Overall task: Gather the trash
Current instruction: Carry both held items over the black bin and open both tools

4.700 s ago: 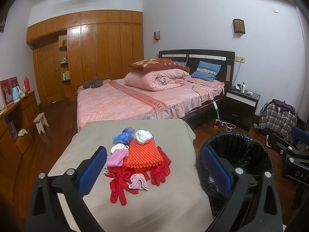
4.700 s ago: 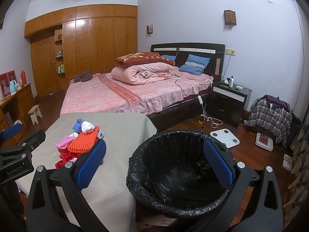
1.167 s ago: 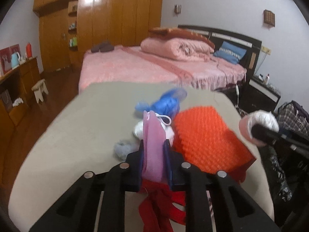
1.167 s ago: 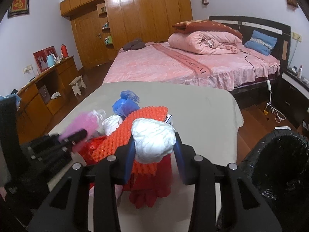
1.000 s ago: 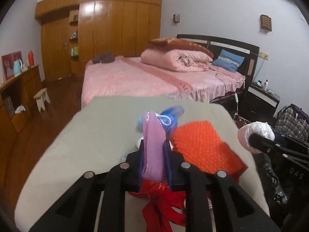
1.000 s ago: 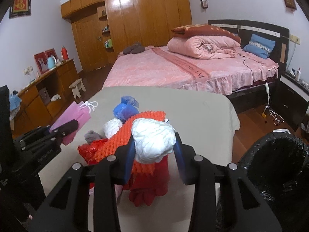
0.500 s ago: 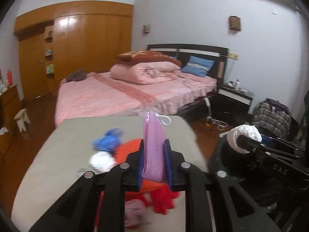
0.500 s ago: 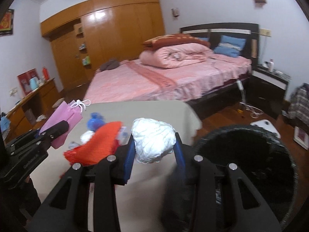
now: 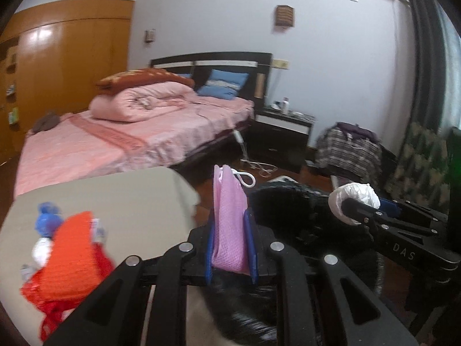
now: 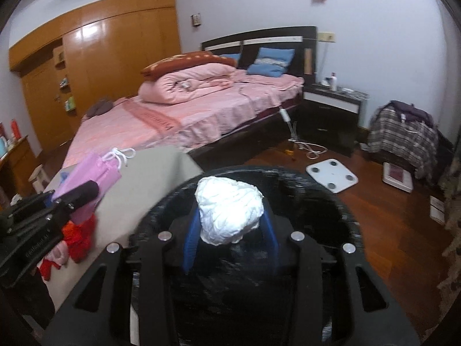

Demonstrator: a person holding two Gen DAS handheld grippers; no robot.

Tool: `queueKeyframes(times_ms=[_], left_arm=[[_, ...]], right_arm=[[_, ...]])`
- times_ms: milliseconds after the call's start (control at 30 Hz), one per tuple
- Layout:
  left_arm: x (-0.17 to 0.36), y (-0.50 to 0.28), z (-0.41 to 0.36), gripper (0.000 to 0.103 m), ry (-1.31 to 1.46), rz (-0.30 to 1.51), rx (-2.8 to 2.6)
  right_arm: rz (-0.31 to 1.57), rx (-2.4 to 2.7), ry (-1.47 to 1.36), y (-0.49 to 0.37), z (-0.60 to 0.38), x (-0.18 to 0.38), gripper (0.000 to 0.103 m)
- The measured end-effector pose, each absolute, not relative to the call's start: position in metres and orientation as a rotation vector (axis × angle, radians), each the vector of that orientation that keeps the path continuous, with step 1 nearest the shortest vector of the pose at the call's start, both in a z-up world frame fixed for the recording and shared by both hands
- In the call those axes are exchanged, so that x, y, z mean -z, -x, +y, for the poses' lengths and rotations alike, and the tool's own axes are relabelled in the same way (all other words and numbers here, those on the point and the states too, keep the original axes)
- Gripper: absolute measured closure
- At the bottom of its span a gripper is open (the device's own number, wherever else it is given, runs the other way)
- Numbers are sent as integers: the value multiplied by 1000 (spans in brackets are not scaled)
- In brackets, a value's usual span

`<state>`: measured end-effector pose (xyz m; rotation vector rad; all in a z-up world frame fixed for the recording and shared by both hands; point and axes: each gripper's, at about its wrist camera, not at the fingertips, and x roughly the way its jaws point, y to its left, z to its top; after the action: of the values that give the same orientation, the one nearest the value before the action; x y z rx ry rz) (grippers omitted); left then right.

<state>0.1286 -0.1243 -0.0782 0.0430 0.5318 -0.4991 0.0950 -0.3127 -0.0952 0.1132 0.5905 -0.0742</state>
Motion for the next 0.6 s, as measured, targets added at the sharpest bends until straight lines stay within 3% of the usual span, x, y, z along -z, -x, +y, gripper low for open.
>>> queueKeyframes(times_ms=[33,100,167,267,400,600], left_arm=[[80,-130,-134,84,-45,541,526],[83,-133,-146,77,-50,554,554],[85,-135,-151,52,-53,556,573],[86,-137,-144,40,-49,547,545],[83,-135,-112,36,-53,532,458],[82,-131,-39,32,-57,518,239]], right_arm=[[588,96,-115,-92,-320,97,61],[590,119,-117,-88,-328,100,49],[583,142,-120,-89,-334,100,38],[567,160,-126,-86,-337,99,20],[548,158,-128,-88,-329,96,8],[550,38,-127,-103,-282,94,7]])
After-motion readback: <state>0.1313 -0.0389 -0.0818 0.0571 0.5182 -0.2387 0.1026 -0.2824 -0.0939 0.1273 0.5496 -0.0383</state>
